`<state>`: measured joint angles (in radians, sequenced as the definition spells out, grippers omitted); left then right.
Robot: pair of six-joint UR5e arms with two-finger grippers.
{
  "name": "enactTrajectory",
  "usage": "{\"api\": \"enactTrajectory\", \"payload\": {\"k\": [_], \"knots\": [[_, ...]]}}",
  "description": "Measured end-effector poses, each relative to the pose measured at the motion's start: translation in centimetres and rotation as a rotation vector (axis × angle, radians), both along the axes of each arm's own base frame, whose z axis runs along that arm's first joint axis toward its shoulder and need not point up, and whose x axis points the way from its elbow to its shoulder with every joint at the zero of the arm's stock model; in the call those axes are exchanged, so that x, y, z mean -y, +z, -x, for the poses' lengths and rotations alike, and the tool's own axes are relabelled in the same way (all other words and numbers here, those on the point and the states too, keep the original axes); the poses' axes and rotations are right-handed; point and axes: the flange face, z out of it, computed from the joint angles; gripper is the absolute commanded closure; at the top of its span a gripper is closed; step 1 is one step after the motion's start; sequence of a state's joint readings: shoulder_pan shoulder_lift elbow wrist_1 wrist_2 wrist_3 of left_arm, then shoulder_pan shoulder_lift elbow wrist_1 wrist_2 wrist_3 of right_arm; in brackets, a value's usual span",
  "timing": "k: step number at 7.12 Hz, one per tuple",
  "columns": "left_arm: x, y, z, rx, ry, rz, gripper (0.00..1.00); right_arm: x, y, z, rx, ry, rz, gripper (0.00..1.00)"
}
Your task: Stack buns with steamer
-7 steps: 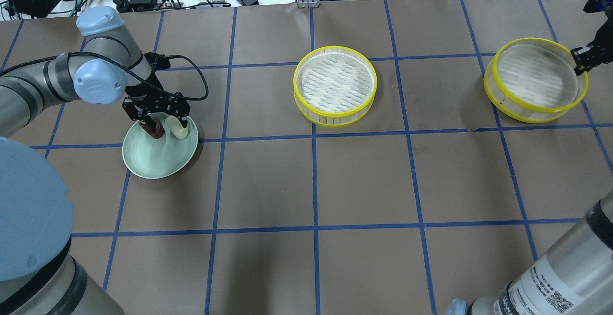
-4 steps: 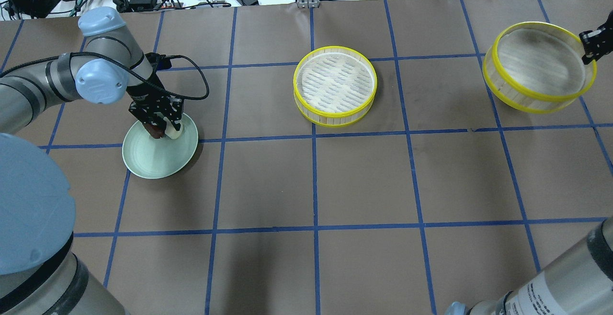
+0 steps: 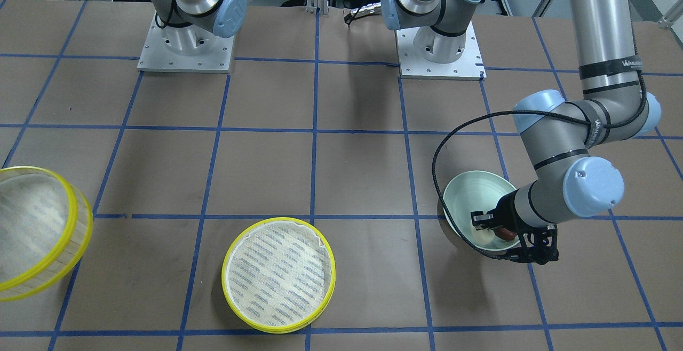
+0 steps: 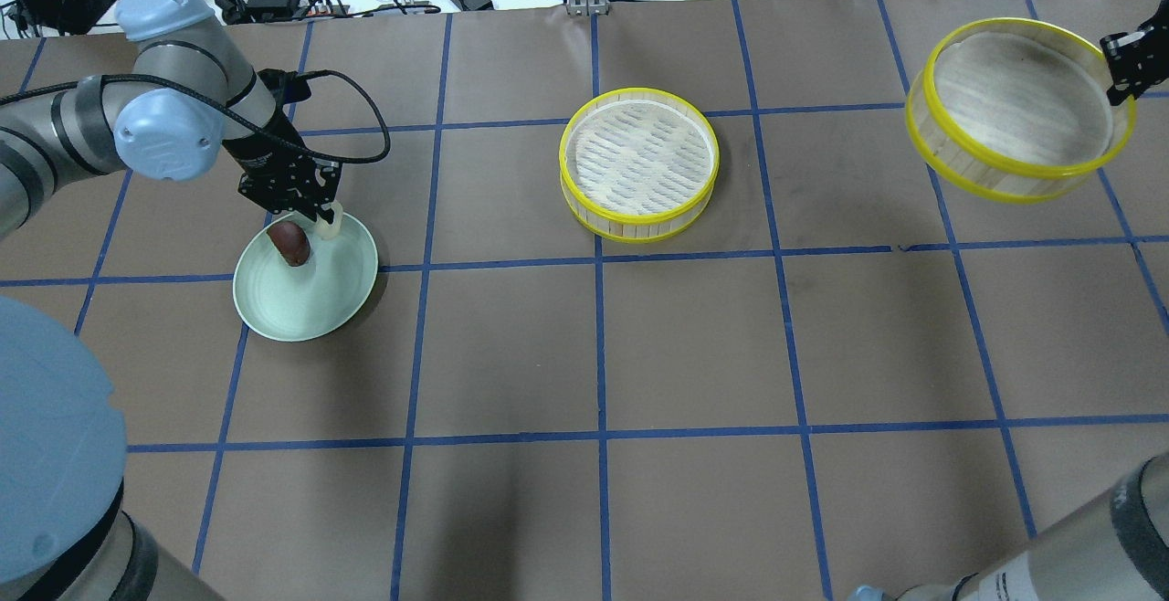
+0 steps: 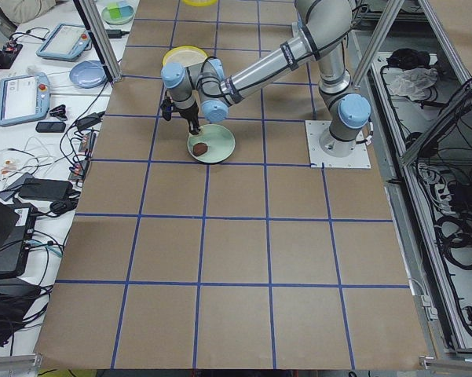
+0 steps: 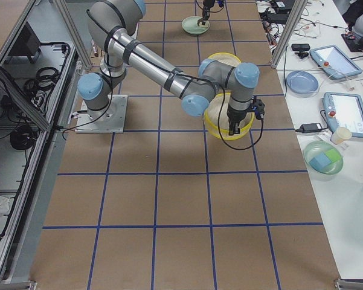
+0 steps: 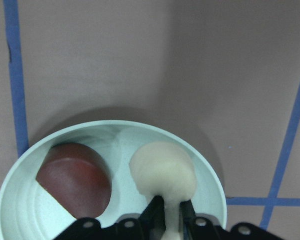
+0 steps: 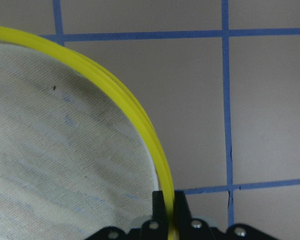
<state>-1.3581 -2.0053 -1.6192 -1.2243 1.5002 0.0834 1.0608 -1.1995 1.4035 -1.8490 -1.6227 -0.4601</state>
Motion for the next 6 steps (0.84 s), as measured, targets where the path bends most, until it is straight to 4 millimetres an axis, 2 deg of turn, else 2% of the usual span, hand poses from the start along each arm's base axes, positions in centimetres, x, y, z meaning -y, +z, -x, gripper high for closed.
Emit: {"api": "enactTrajectory", "payload": {"k": [1, 2, 3, 4, 5, 6], "knots": [[0.8, 2.9, 2.9, -0.033, 0.063, 0.047, 1.0, -0.7, 1.7, -2.0, 0.005, -0.012, -0.005, 1.0], [1.6, 5.5, 7.1, -0.076, 0.098, 0.113, 1.0, -1.3, 3.5, -4.1, 0.003, -0.005, 0.001, 1.0], [2.2, 7.2, 11.3, -0.14, 0.106, 0.184, 1.0, -2.0, 5.3, -6.5, 0.0, 0.0, 0.008, 1.0], [2.6, 7.8, 14.4, -0.231, 0.107, 0.229, 1.0, -2.8, 7.3, -9.1, -0.004, -0.016, 0.016, 1.0], [2.8, 7.4, 16.9, -0.345, 0.107, 0.248, 1.0, -3.6, 8.9, -11.3, -0.007, -0.032, 0.027, 1.0], [2.9, 6.0, 19.4, -0.445, 0.088, 0.251, 1.0, -4.0, 9.7, -12.5, -0.004, -0.044, 0.038, 1.0]]}}
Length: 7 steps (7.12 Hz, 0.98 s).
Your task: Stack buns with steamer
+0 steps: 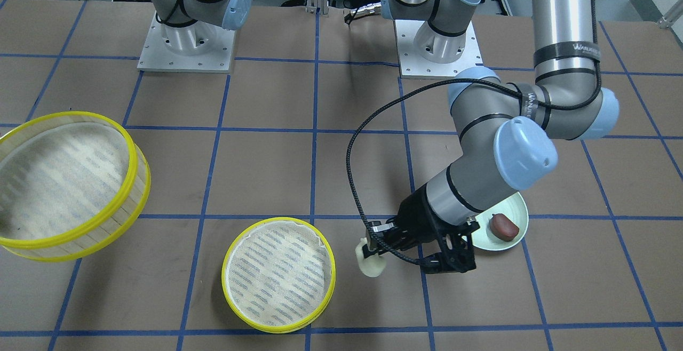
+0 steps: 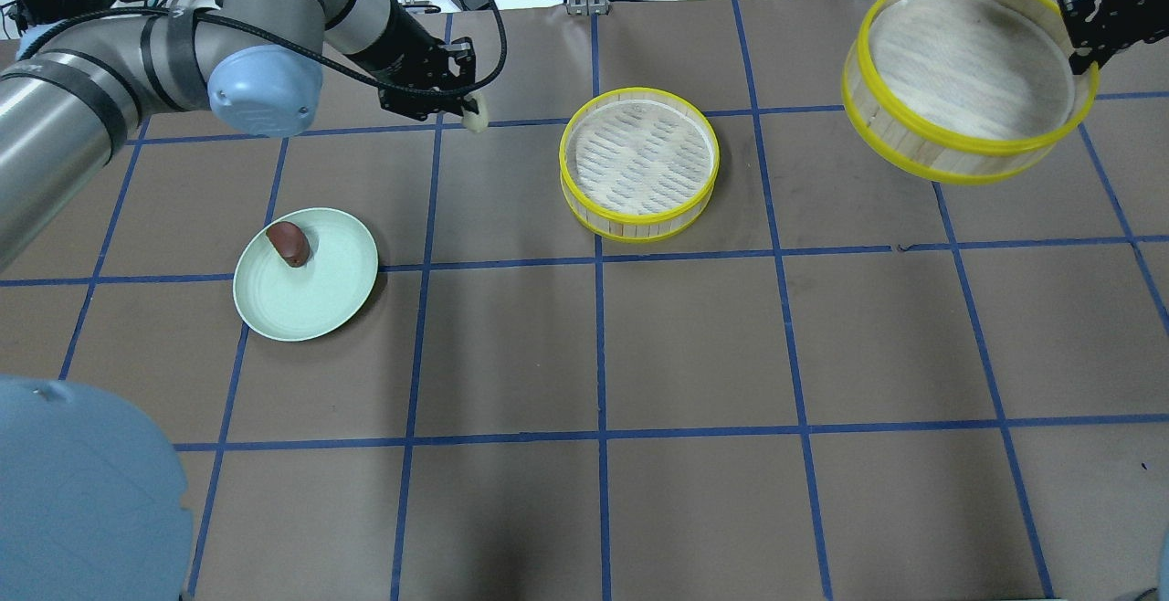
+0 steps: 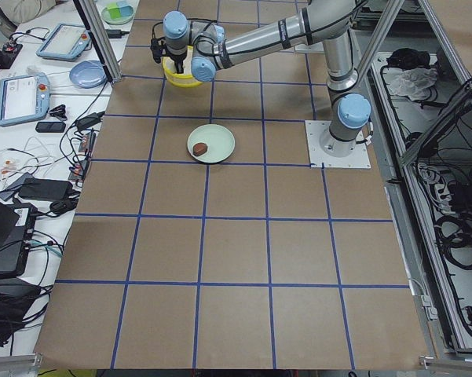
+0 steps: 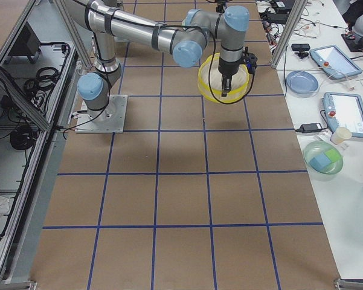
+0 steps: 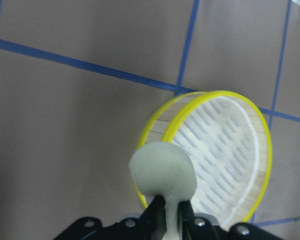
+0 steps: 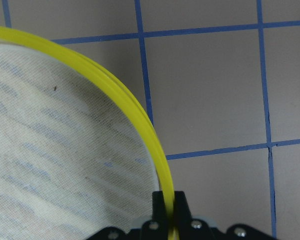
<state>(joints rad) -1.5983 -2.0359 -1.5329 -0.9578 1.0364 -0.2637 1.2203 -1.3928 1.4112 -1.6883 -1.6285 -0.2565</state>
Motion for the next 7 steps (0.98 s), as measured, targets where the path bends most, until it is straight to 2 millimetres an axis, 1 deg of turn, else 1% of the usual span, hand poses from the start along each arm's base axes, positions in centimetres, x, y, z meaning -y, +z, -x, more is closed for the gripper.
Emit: {"api": "enactTrajectory", "payload": {"k": [1, 2, 3, 4, 5, 6, 7], "knots": [[-0.3, -1.9, 2.6, -0.044, -0.033, 0.007, 1.0, -0.2, 0.6, -1.1, 0.001, -0.01, 0.01, 1.0], [-0.6, -4.1, 4.8, -0.061, -0.054, 0.005, 1.0, -0.4, 1.2, -2.5, -0.003, -0.012, 0.022, 1.0], [-1.0, -6.5, 6.3, -0.061, -0.069, -0.008, 0.89, -0.7, 1.8, -3.7, -0.006, -0.021, 0.033, 1.0], [-1.5, -8.6, 7.2, -0.048, -0.072, -0.032, 0.38, -0.8, 2.1, -4.3, -0.004, -0.036, 0.039, 1.0], [-1.8, -9.6, 7.6, -0.036, -0.057, -0.052, 0.14, -0.9, 2.2, -4.6, -0.001, -0.044, 0.041, 1.0], [-1.9, -9.7, 7.9, -0.039, -0.019, -0.069, 0.0, -1.0, 2.4, -5.2, -0.001, -0.043, 0.043, 1.0], [-1.8, -9.3, 8.1, -0.05, 0.028, -0.081, 0.0, -1.3, 2.9, -6.4, -0.004, -0.045, 0.051, 1.0]]}}
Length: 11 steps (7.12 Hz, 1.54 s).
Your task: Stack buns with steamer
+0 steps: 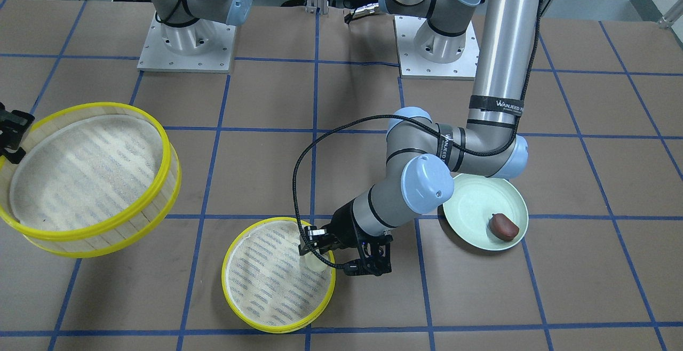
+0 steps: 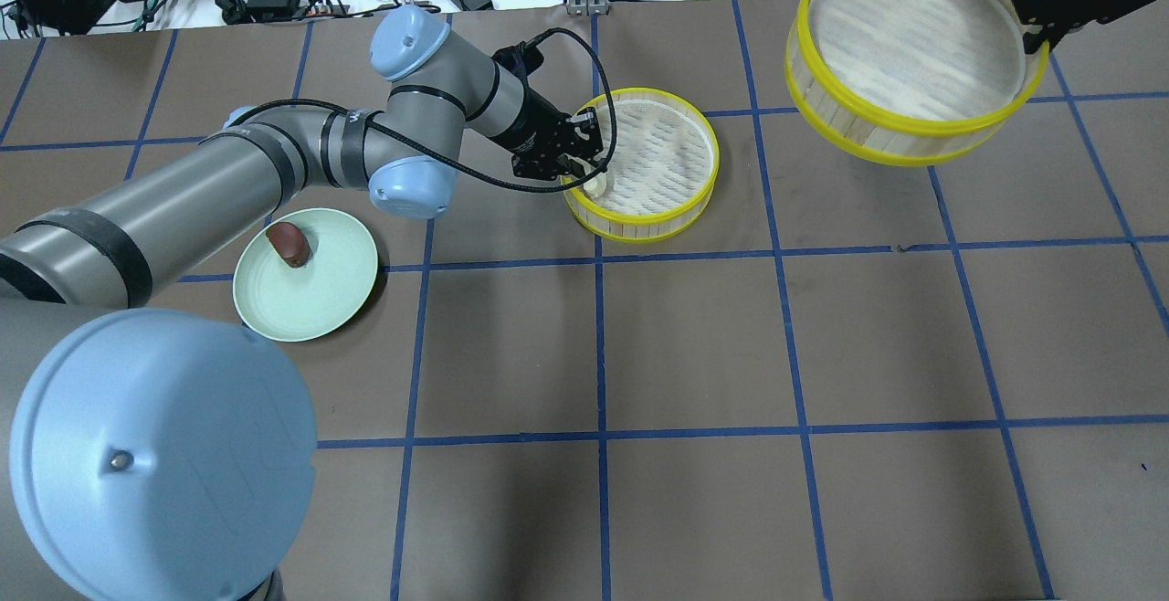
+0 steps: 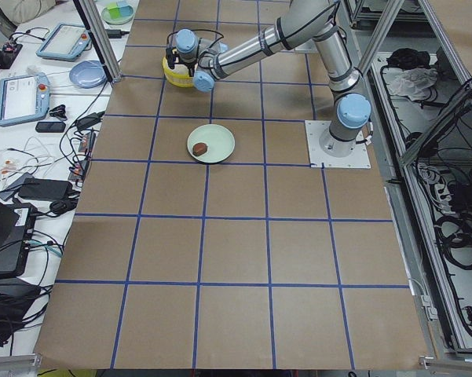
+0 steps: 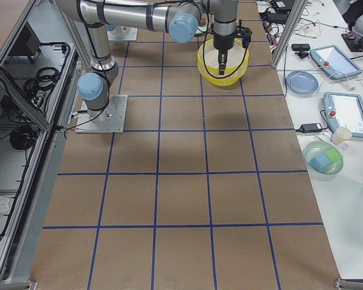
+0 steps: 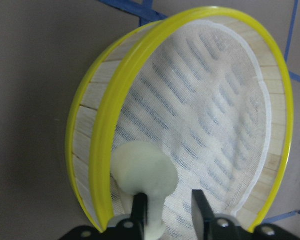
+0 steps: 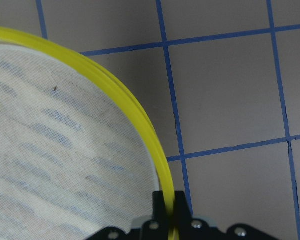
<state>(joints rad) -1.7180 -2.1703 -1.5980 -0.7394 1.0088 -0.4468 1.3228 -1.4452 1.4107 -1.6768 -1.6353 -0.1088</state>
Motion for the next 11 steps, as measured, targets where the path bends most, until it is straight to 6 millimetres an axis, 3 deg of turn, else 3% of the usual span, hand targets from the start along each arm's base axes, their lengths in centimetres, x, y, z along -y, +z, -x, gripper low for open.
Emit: {"api": "enactTrajectory", "payload": {"k": [3, 5, 6, 7, 9, 11], "knots": [[0.0, 2.9, 0.3, -0.027, 0.085, -0.004, 0.0, -1.0, 0.7, -3.7, 0.023, -0.082, 0.003, 1.0], [-0.1, 6.0, -0.2, -0.027, 0.105, 0.018, 0.0, 0.2, -1.2, -7.1, 0.038, -0.111, -0.013, 1.0], [0.4, 7.8, -1.7, 0.01, 0.12, 0.025, 0.0, 1.1, -2.6, -8.0, 0.041, -0.127, -0.02, 1.0], [1.3, 9.6, -5.2, 0.102, 0.136, 0.035, 0.0, 2.0, -3.8, -8.6, 0.043, -0.132, -0.019, 1.0], [2.1, 11.7, -15.0, 0.311, 0.077, 0.049, 0.0, 3.6, -6.0, -10.6, 0.047, -0.143, -0.01, 1.0], [1.5, 11.1, -24.8, 0.436, -0.037, 0.021, 0.0, 5.0, -8.9, -14.0, 0.051, -0.172, -0.007, 1.0]]}}
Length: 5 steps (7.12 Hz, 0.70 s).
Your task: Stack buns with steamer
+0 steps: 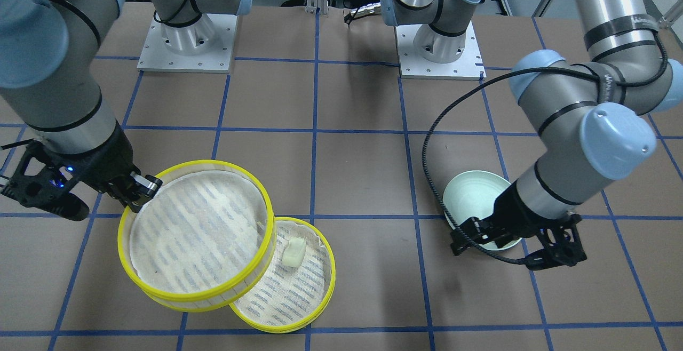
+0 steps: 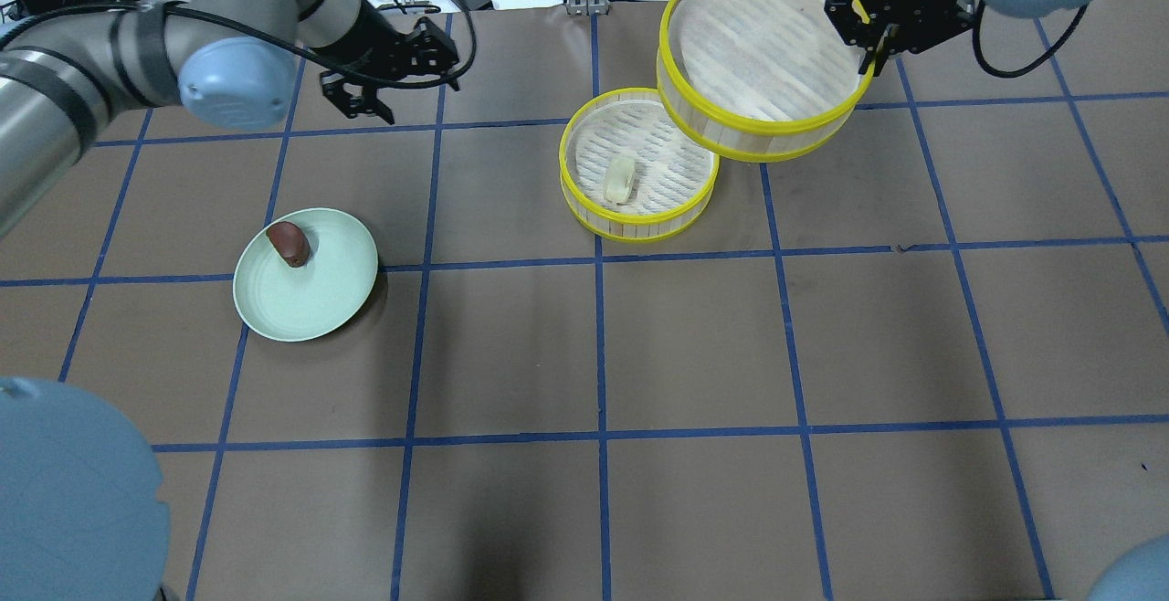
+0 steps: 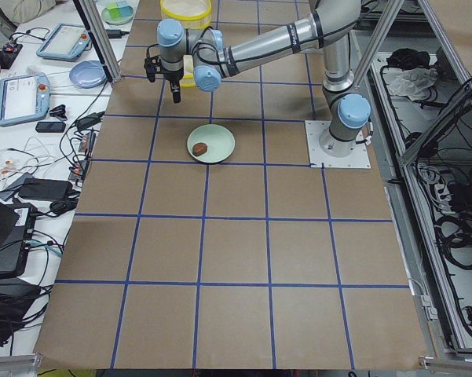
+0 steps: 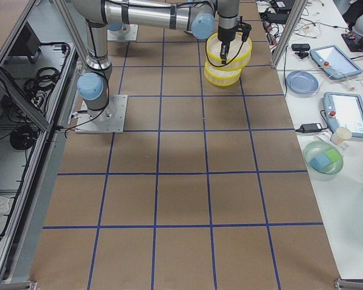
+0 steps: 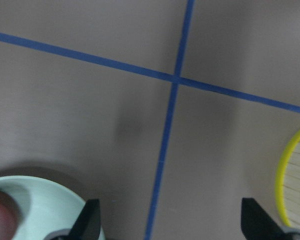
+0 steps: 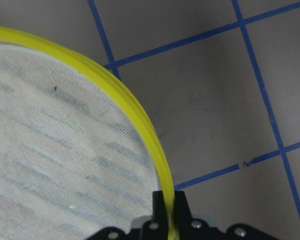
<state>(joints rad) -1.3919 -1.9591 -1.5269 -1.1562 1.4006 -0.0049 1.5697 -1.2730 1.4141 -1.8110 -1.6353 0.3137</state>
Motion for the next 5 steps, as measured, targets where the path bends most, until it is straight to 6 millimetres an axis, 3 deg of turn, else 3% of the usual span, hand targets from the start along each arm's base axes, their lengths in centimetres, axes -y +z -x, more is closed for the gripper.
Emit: {"api": "enactTrajectory", "payload": {"k": [2, 3, 5], "knots": [[-1.9, -4.7, -4.6, 0.073, -0.109, -0.103, 0.0, 1.7, -4.3, -3.6, 0.007, 0.012, -0.011, 1.0], [-3.0, -7.1, -5.9, 0.104, -0.137, -0.147, 0.02, 2.1, -6.2, -5.2, 0.012, 0.016, -0.022, 1.0], [-3.7, -10.1, -8.0, 0.146, -0.178, -0.202, 0.05, 2.8, -9.6, -7.7, 0.016, 0.012, -0.039, 1.0]]}}
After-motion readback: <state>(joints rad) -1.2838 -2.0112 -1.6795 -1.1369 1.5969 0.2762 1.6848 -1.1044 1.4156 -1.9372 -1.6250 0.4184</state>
